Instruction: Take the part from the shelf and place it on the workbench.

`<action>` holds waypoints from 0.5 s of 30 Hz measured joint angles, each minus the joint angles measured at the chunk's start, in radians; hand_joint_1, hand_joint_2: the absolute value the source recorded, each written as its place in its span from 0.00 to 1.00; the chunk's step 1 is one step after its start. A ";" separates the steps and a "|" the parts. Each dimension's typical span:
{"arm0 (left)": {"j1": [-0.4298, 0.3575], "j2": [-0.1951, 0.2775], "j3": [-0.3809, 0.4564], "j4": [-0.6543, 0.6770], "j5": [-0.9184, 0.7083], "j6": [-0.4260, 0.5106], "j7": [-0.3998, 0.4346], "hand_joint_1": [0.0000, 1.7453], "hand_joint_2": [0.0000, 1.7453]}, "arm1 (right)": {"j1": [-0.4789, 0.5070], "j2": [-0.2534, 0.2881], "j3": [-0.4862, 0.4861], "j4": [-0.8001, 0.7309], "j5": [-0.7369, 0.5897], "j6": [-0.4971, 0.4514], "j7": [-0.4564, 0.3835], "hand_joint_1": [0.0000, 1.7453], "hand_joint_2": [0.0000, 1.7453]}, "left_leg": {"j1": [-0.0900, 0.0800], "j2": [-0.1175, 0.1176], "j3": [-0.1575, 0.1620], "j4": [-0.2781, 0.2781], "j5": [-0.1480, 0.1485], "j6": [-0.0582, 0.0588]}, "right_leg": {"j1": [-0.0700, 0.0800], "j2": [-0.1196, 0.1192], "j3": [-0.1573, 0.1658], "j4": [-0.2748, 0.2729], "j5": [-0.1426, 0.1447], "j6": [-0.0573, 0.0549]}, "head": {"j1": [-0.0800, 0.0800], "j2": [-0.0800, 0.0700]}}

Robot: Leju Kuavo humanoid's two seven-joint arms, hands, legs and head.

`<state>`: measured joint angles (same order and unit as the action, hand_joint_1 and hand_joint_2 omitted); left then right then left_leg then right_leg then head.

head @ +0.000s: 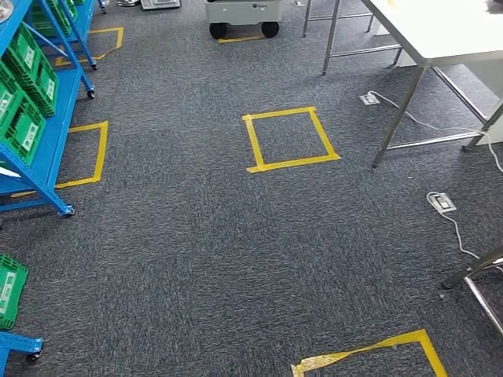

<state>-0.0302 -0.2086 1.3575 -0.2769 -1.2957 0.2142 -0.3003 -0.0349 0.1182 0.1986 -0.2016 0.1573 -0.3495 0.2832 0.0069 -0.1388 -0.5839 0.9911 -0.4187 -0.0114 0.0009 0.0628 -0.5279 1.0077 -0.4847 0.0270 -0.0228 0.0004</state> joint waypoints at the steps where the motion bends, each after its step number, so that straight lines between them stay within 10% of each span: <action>1: 0.003 0.000 -0.014 0.004 -0.023 -0.012 -0.022 0.00 0.00 | 0.000 0.000 0.000 0.000 -0.001 0.002 0.001 0.00 0.00 | -0.001 0.018 -0.006 0.009 -0.007 -0.004 | 0.000 -0.013 0.003 -0.003 0.004 -0.007 | -0.002 0.000; 4: 0.005 0.000 -0.047 0.014 -0.046 -0.035 -0.075 0.00 0.00 | 0.005 -0.001 -0.005 0.000 -0.005 0.009 0.005 0.00 0.00 | -0.006 0.108 -0.071 0.147 -0.091 -0.015 | 0.000 -0.057 0.004 -0.009 0.008 -0.020 | -0.006 0.000; 7: 0.005 -0.002 -0.061 0.020 -0.047 -0.036 -0.078 0.00 0.00 | 0.008 -0.002 -0.013 0.000 -0.006 0.011 0.005 0.00 0.00 | -0.003 0.127 -0.136 0.288 -0.139 -0.022 | 0.001 -0.105 0.003 -0.009 0.005 -0.022 | -0.006 0.000; 13: 0.008 0.003 -0.080 0.022 -0.055 -0.036 -0.067 0.00 0.00 | 0.007 -0.002 -0.022 0.000 -0.008 0.012 0.005 0.00 0.00 | -0.008 0.226 0.019 0.007 -0.024 -0.007 | 0.014 -0.172 0.009 -0.006 -0.013 -0.003 | -0.003 0.000; 15: 0.010 0.004 -0.081 0.022 -0.055 -0.035 -0.068 0.00 0.00 | 0.004 -0.002 -0.024 0.000 -0.009 0.011 0.005 0.00 0.00 | -0.009 0.201 0.019 0.001 -0.026 0.005 | 0.013 -0.191 0.021 -0.008 -0.020 0.007 | 0.001 0.000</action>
<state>-0.0201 -0.2048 1.2765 -0.2551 -1.3508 0.1791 -0.3681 -0.0308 0.1160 0.1745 -0.2016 0.1483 -0.3381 0.2884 -0.0022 0.0627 -0.5646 0.9919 -0.4443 -0.0061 0.0142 -0.1282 -0.5072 0.9996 -0.5043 0.0340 -0.0216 0.0004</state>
